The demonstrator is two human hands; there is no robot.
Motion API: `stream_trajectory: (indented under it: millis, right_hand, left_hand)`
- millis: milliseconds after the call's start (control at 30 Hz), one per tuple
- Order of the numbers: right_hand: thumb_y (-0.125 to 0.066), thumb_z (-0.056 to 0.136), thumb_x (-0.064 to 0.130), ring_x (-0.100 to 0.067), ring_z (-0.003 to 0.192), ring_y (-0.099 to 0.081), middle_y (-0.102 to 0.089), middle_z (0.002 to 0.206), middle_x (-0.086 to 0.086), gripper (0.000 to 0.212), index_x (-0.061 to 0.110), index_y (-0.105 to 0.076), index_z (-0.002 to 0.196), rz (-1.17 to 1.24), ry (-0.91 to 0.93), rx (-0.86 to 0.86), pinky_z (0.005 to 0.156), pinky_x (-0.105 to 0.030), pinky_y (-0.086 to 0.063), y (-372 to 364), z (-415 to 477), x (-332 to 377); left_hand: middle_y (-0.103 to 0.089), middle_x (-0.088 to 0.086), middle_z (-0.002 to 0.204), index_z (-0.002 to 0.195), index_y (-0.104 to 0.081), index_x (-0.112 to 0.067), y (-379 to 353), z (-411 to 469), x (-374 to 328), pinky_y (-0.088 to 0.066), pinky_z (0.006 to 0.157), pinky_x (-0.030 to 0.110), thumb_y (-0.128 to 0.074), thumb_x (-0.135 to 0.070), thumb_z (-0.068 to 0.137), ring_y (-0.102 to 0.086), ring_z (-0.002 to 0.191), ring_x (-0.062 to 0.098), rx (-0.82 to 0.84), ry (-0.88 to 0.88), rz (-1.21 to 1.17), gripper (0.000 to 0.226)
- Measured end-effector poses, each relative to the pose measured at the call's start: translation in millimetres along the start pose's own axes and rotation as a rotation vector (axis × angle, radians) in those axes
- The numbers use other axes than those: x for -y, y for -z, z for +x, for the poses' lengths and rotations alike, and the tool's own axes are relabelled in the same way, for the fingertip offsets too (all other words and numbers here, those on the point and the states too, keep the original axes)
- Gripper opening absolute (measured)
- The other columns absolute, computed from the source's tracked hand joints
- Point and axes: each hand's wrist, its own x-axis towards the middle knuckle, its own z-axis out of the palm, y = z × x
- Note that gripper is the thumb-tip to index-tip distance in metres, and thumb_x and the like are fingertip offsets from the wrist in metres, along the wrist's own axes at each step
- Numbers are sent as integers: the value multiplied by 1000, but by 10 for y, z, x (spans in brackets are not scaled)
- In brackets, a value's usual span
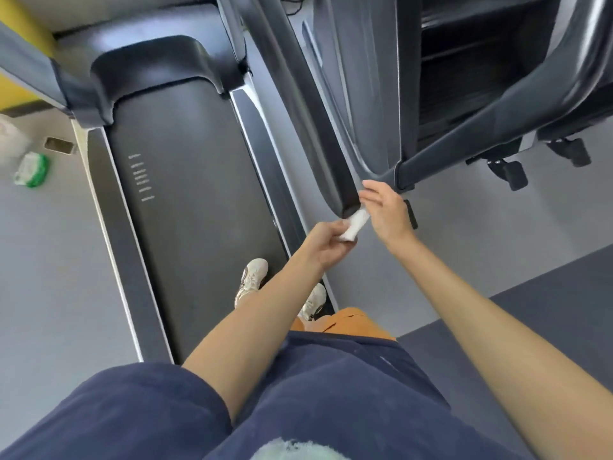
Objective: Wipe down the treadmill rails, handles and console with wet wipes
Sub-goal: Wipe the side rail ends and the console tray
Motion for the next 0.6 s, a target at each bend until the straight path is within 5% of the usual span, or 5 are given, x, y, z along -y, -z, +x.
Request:
stream_trajectory:
  millis: [100, 200, 267, 367, 600]
  right_hand:
    - [-39, 94, -5, -19, 118, -56, -60, 126, -12, 42, 6, -51, 133, 7, 12, -15, 97, -19, -40, 36, -14, -12]
    - [-39, 96, -2, -16, 121, -53, -58, 130, -9, 40, 7, -51, 134, 4, 5, -5, 96, -16, -38, 26, -49, -28]
    - [-38, 97, -1, -16, 123, -52, -57, 132, -10, 40, 7, -50, 134, 2, 13, 0, 97, -15, -37, 10, -69, -37]
    - [-36, 95, -6, -18, 125, -52, -56, 133, -13, 43, 4, -49, 135, 13, 23, 5, 98, -14, -36, -16, -94, -66]
    - [-34, 91, -13, -19, 127, -50, -54, 134, -12, 49, 2, -48, 135, 49, 33, 25, 98, -13, -36, -33, -109, -66]
  left_hand:
    - [-56, 10, 90, 101, -58, 2, 169, -183, -153, -45, 68, 22, -32, 9, 93, -50, 74, 15, 123, -7, 176, 29]
    - [-54, 9, 94, 113, -51, 0, 353, -149, -326, -50, 52, 22, -34, 9, 94, -53, 75, 16, -116, 130, 601, 27]
    - [-52, 10, 92, 115, -46, -2, 347, 33, -339, -46, 46, 22, -34, 10, 95, -50, 71, 16, -252, 133, 621, 26]
    - [-50, 12, 88, 109, -47, -2, 156, 308, -248, -36, 37, 17, -33, 12, 93, -44, 62, 14, -336, -14, 407, 26]
    - [-56, 11, 61, 86, -48, 0, 21, 358, 21, -21, 49, 20, -20, 15, 91, -29, 47, 13, -127, -138, -278, 32]
